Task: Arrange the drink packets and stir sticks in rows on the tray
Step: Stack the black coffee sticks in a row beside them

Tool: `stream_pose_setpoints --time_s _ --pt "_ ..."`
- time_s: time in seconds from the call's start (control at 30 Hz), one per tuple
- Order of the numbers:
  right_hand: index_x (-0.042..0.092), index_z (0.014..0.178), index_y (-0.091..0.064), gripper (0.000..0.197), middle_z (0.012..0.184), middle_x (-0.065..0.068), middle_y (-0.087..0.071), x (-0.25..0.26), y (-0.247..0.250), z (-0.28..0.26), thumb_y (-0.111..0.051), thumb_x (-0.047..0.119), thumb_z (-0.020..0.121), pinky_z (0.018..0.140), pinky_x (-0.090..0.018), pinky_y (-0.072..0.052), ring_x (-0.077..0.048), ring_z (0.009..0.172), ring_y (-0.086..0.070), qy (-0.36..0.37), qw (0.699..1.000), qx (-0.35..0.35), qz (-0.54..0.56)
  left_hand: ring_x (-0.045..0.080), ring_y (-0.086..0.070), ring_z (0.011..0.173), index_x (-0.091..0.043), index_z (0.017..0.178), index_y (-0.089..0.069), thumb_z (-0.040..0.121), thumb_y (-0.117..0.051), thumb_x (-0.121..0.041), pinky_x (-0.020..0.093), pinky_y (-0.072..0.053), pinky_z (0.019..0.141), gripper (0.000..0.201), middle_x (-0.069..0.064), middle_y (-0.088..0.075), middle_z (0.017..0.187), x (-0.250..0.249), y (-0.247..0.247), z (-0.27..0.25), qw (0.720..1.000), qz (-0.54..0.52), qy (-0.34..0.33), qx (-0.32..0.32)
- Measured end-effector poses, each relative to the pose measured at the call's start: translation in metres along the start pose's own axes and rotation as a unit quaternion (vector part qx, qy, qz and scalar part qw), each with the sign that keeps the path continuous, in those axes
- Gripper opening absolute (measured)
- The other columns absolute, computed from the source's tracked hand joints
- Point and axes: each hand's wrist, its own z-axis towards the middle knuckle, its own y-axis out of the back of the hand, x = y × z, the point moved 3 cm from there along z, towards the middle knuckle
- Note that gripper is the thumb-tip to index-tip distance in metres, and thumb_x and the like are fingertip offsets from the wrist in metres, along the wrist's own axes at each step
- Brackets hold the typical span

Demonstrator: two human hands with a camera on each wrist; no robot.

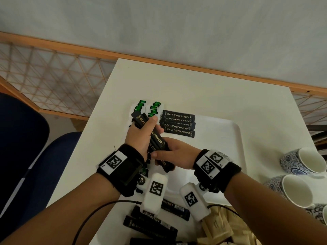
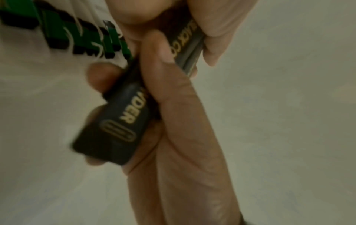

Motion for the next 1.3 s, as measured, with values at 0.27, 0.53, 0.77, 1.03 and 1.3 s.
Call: stream_pose_setpoints --time_s 0.27,0.53,0.77,1.03,1.3 --pt "0.017 0.092 -0.060 0.007 0.082 -0.007 -0.063 0.005 0.009 -0.003 -0.054 0.017 0.096 0.067 -0.032 -0.052 -0.022 0.073 -0.061 0.012 0.997 -0.028 0.064 0.024 -0.068 0.083 -0.018 0.100 -0.061 0.093 -0.056 -0.011 0.038 -0.052 0.071 0.011 0.008 -0.072 0.094 0.008 -0.007 -0.013 0.994 0.016 0.039 0.098" --pt "0.017 0.096 -0.064 0.044 0.088 -0.002 -0.070 -0.004 0.050 -0.009 -0.052 0.058 0.085 0.068 -0.028 -0.053 -0.015 0.078 -0.068 -0.053 0.973 -0.219 0.052 0.029 -0.067 0.070 -0.009 0.106 -0.066 0.082 -0.072 -0.016 0.036 -0.054 0.062 0.025 0.012 -0.068 0.083 0.011 0.000 -0.011 0.989 0.080 0.060 0.107" --pt "0.019 0.084 -0.065 0.005 0.075 0.002 -0.069 -0.001 0.057 -0.003 -0.065 0.015 0.088 0.061 -0.019 -0.050 -0.011 0.065 -0.063 0.014 0.948 -0.270 0.171 0.016 -0.055 0.050 -0.012 0.092 -0.063 0.082 -0.072 -0.018 0.025 -0.049 0.050 0.015 0.004 -0.062 0.069 0.012 0.001 -0.012 0.985 0.105 0.102 0.093" --pt "0.028 0.105 -0.071 0.021 0.098 0.007 -0.068 -0.025 0.087 0.004 -0.058 0.026 0.088 0.077 -0.025 -0.046 -0.015 0.087 -0.060 -0.103 0.905 -0.303 -0.281 0.019 -0.055 0.051 -0.008 0.082 -0.055 0.093 -0.056 -0.016 0.027 -0.053 0.050 0.014 0.007 -0.055 0.067 -0.003 0.019 -0.001 0.985 -0.034 0.169 0.022" --pt "0.032 0.099 -0.073 0.017 0.102 0.009 -0.067 -0.027 0.077 0.019 -0.066 0.028 0.084 0.084 -0.027 -0.047 -0.014 0.096 -0.060 -0.087 0.905 -0.270 -0.318 0.028 -0.063 0.073 -0.003 0.097 -0.056 0.094 -0.054 -0.006 0.033 -0.058 0.054 0.005 0.021 -0.060 0.087 -0.007 0.019 -0.002 0.989 -0.012 0.146 0.034"
